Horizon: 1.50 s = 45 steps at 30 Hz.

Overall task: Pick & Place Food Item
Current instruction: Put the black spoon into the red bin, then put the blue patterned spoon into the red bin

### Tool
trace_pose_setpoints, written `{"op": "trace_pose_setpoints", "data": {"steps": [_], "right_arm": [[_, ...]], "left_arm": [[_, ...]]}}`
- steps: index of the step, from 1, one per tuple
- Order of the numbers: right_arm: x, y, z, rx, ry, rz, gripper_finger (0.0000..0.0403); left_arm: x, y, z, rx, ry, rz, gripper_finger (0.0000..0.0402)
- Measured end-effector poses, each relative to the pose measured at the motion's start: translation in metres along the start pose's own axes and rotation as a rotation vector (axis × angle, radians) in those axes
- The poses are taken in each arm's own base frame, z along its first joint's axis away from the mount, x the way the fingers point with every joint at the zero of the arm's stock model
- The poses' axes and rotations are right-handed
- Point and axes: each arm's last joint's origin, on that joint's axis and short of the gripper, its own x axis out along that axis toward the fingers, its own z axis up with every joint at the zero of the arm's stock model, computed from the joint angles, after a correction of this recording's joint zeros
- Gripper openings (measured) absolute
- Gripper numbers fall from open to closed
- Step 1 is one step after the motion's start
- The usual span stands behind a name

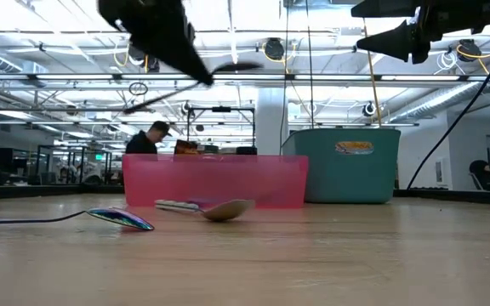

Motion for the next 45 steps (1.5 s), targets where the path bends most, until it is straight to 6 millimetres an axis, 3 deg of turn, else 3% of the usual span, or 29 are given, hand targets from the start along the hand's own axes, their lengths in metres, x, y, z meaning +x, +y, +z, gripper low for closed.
{"op": "trace_pose_setpoints", "data": {"steps": [6,14,19,23,28,33,40,45], "right_arm": [[0.000,0.000,0.000,0.001,0.000,0.000,0.0391],[0.000,0.000,0.000,-0.001,0.001,0.000,0.0391],[0.000,0.000,0.000,-0.005,0.002,0.000,0.0391],[0.000,0.000,0.000,-0.006,0.002,0.000,0.0391],[0.000,0.000,0.000,-0.006,0.002,0.000,0.0391],[0.000,0.000,0.000,-0.007,0.003,0.000,0.0391],[0.000,0.000,0.000,-0.004,0.002,0.000,0.0391],[0.000,0.000,0.000,-0.001,0.000,0.000,0.0391]], "left_arm": [[0.005,0.037,0.008,0.035,-0.061,0.105,0.0017],[0.050,0.077,-0.010,-0.006,0.033,0.062,0.0010],[0.078,0.085,-0.028,-0.072,0.129,0.065,0.0051],[0.085,0.085,-0.033,-0.071,0.165,0.129,0.0104],[0.081,0.080,-0.029,-0.102,0.159,0.189,0.0190],[0.062,0.061,-0.015,-0.133,0.064,-0.019,0.0251],[0.050,0.006,-0.007,0.013,0.015,-0.299,0.0268],[0.055,-0.028,-0.015,0.107,0.051,-0.351,0.0269]]}}
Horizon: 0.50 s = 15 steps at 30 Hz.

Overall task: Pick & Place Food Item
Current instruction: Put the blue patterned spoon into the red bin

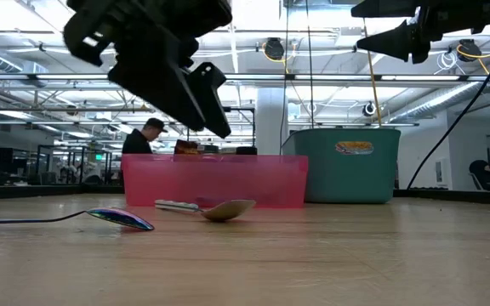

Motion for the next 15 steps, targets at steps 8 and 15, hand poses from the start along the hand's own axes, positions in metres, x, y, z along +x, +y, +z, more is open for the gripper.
{"op": "trace_pose_setpoints", "data": {"steps": [8,15], "right_arm": [[0.000,0.000,0.000,0.000,0.000,0.000,0.0391],[0.000,0.000,0.000,0.000,0.000,0.000,0.0391]], "left_arm": [[0.033,-0.006,-0.018,0.024,0.116,0.060,0.0269],[0.058,0.002,-0.035,-0.009,0.198,0.050,0.0256]]}}
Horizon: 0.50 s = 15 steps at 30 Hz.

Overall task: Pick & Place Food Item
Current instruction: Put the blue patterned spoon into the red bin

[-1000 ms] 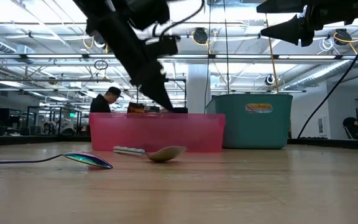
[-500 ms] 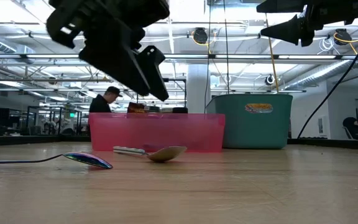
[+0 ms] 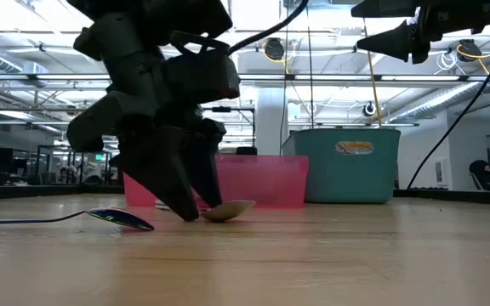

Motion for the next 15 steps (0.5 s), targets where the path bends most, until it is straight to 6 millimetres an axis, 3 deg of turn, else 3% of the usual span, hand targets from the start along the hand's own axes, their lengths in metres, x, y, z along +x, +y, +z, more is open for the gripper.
{"op": "trace_pose_setpoints", "data": {"steps": [4,13,15], "right_arm": [[0.0000,0.0000,0.0000,0.000,0.000,0.000,0.0391],[0.0000,0.0000,0.0000,0.000,0.000,0.000,0.0391],[0.0000,0.0000,0.0000,0.000,0.000,0.000,0.0391]], "left_arm": [[0.0034,0.0004,-0.0021,-0.005,0.011,-0.036,0.0211],[0.0048,0.0011,-0.0034,-0.030,0.016,-0.067,0.0034],[0.0051,0.0031,-0.0036,-0.038,0.014,-0.075,0.0013]]}}
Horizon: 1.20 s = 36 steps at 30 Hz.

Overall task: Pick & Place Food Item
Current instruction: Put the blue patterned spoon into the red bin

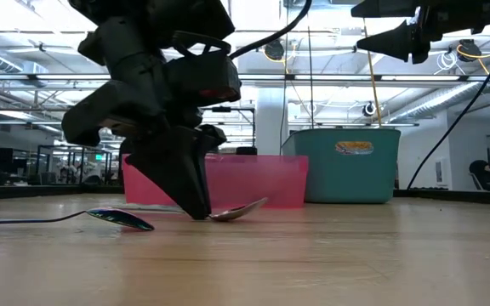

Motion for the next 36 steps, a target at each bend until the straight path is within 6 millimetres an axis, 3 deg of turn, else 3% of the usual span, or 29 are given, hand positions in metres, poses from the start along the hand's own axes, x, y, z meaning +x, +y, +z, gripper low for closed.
{"op": "trace_pose_setpoints", "data": {"steps": [6,10,17,21,24,29,36], "right_arm": [[0.000,0.000,0.000,0.000,0.000,0.000,0.0391],[0.000,0.000,0.000,0.000,0.000,0.000,0.0391],[0.000,0.000,0.000,0.000,0.000,0.000,0.0391],[0.000,0.000,0.000,0.001,0.000,0.000,0.0391],[0.000,0.000,0.000,0.002,-0.001,0.000,0.0391],[0.000,0.000,0.000,0.001,0.000,0.000,0.0391],[0.000,0.000,0.000,0.001,0.000,0.000,0.0391]], "left_arm": [[-0.001,0.001,0.001,-0.003,-0.009,0.017,0.0021],[-0.018,0.001,0.005,-0.038,-0.043,0.053,0.0008],[-0.088,-0.002,0.026,0.016,-0.233,0.179,0.0007],[-0.127,0.006,0.031,0.054,-0.336,0.300,0.0011],[-0.144,0.019,0.031,0.055,-0.361,0.405,0.0012],[-0.148,0.056,0.025,-0.010,-0.338,0.469,0.0007],[-0.114,0.105,0.009,-0.109,-0.252,0.374,0.0010]]}}
